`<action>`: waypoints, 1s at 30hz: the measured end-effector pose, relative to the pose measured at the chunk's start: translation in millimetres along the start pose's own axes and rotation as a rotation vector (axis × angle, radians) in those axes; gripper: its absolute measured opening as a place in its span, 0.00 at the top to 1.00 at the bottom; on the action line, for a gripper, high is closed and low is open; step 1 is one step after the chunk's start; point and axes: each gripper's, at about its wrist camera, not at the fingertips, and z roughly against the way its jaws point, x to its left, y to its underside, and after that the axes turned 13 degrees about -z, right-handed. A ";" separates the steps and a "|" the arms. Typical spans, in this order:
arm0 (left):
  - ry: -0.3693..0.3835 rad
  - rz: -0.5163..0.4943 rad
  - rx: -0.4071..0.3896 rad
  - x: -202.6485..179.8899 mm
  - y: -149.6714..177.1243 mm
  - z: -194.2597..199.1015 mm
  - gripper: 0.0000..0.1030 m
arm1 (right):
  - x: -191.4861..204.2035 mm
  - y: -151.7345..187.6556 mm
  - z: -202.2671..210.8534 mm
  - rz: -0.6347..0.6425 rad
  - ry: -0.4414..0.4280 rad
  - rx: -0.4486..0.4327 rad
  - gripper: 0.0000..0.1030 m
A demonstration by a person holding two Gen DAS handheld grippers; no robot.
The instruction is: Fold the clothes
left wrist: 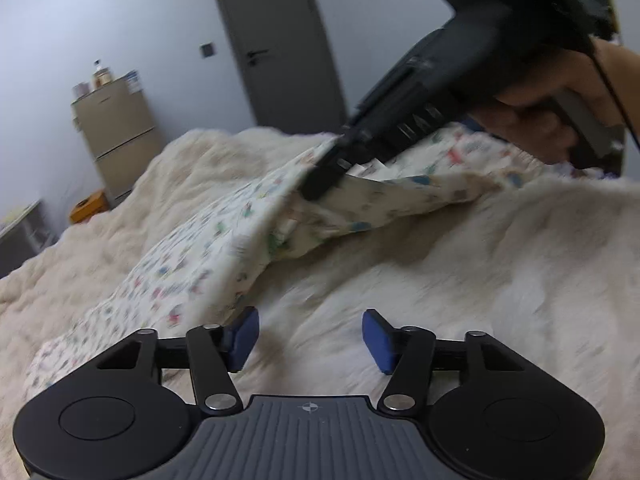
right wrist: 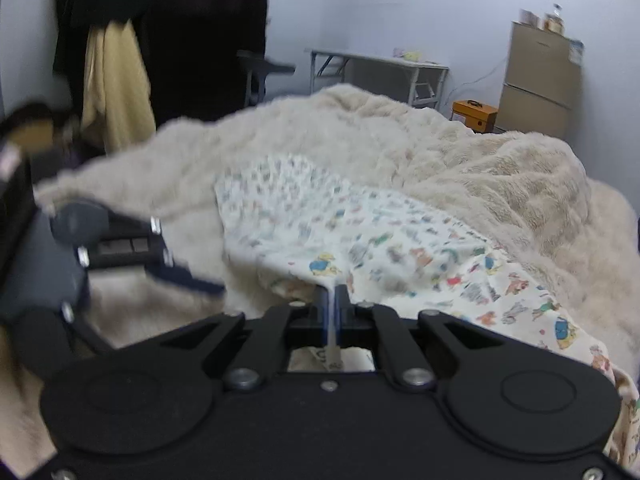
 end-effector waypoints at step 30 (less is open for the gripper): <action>-0.123 0.212 -0.075 57.9 15.1 -43.9 0.49 | 6.6 -13.0 11.0 0.049 -0.075 0.009 0.63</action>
